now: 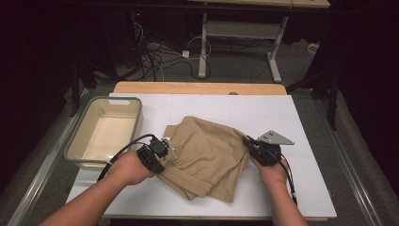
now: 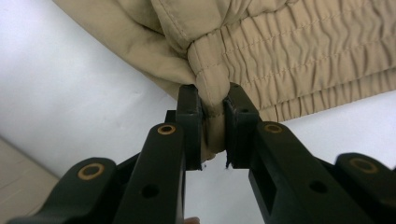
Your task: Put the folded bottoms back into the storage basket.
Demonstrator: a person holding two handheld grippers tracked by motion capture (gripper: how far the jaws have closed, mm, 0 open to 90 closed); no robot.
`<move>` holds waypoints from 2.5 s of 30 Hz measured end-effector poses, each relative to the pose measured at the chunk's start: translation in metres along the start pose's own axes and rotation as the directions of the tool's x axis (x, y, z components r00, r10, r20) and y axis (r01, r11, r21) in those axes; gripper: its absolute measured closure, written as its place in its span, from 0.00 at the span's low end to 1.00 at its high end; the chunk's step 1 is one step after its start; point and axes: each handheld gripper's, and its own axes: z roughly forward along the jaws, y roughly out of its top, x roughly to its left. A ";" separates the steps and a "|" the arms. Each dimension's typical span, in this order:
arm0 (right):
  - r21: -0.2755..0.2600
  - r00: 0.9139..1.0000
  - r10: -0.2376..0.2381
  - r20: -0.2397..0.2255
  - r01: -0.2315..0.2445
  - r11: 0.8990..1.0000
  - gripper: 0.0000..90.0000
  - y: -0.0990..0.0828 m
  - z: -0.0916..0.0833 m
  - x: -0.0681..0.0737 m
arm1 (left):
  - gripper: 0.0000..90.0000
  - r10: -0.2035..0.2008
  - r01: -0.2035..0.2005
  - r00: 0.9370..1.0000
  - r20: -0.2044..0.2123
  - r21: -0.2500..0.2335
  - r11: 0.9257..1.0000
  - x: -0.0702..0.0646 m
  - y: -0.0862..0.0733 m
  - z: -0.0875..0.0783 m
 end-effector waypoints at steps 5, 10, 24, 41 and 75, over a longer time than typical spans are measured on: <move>-0.008 1.000 -0.008 -0.007 0.008 1.000 0.95 0.016 -0.003 0.006 | 0.86 -0.006 0.006 1.000 0.001 -0.010 1.000 0.001 0.000 -0.014; -0.016 1.000 -0.020 -0.008 0.020 1.000 0.95 0.026 -0.003 0.012 | 0.86 -0.014 0.014 1.000 -0.014 -0.003 1.000 0.003 -0.003 -0.023; -0.052 0.998 -0.054 -0.037 0.052 0.997 0.95 0.045 0.019 0.036 | 0.86 -0.064 0.064 0.997 -0.033 0.016 0.998 0.020 -0.025 -0.045; 0.005 0.998 -0.042 -0.047 0.043 0.999 0.95 0.035 0.036 0.041 | 0.86 -0.048 0.050 0.998 -0.032 0.063 0.997 0.031 -0.021 -0.033; -0.041 0.998 -0.039 -0.040 0.038 0.998 0.95 0.075 0.013 0.035 | 0.86 -0.006 0.008 1.000 -0.016 0.107 0.994 0.034 0.007 -0.068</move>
